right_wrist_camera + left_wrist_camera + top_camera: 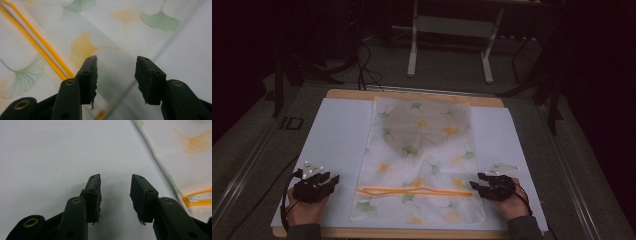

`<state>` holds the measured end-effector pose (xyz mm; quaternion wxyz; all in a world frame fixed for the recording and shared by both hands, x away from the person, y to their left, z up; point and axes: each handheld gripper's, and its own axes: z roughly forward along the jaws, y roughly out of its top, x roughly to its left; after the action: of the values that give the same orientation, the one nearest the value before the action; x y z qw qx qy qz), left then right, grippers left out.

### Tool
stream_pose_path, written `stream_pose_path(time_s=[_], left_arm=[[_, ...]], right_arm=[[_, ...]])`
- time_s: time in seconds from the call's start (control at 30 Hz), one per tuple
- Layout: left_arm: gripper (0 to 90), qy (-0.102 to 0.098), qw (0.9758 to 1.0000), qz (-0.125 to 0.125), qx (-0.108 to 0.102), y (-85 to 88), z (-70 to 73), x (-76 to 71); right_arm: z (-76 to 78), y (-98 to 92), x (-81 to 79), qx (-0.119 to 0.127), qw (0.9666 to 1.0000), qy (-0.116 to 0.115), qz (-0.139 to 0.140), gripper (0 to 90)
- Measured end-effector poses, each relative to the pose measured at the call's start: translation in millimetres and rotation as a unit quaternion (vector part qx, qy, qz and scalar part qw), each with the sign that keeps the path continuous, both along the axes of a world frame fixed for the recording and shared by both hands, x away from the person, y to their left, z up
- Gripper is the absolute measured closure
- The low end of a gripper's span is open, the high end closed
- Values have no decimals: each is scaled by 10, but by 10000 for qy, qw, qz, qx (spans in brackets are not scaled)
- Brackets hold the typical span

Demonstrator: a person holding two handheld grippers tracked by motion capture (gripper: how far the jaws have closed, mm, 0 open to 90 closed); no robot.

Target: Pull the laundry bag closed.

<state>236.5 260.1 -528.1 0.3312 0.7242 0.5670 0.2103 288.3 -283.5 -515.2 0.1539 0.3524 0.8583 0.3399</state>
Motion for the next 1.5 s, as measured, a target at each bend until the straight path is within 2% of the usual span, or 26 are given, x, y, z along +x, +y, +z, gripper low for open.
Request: stream_pose_path(time_s=[0.03, 0.13, 0.2, 0.37, 0.53, 0.9, 1.2, 1.3, 1.4, 1.5], left_arm=[[603, 0, 10000, 0, 0, 0, 0, 0], [610, -52, 10000, -58, -16, 3, -6, -17], [609, -48, 9999, -96, 6, 2, -5, -20], [602, -85, 9998, -180, 28, -26, -14, -16], [599, -93, 9997, -204, -2, -21, -23, -19], [580, -62, 9997, -238, 14, 3, -13, -9], [584, -33, 9995, -301, 3, 11, -6, -11], [587, -15, 9994, -340, 70, 9, -7, -10], [582, -20, 9994, -334, 78, 6, -5, -10], [581, -24, 9994, -343, 81, 5, -1, -12]], right_arm=[[0, 0, 0, 0, 10000, 0, 0, 527], [23, 123, 27, -18, 9995, 56, 301, 553], [27, 156, 29, -50, 9994, 57, 348, 553], [70, 339, 55, -114, 9980, 99, 609, 523], [107, 512, 76, -180, 9961, 97, 855, 523], [206, 859, 96, -150, 9909, 125, 1333, 535], [259, 1219, 104, -213, 9834, 139, 1797, 561], [266, 1358, 100, -171, 9807, 154, 1942, 570], [264, 1431, 96, -177, 9795, 164, 2002, 571], [253, 1594, 81, -130, 9763, 185, 2154, 571]])
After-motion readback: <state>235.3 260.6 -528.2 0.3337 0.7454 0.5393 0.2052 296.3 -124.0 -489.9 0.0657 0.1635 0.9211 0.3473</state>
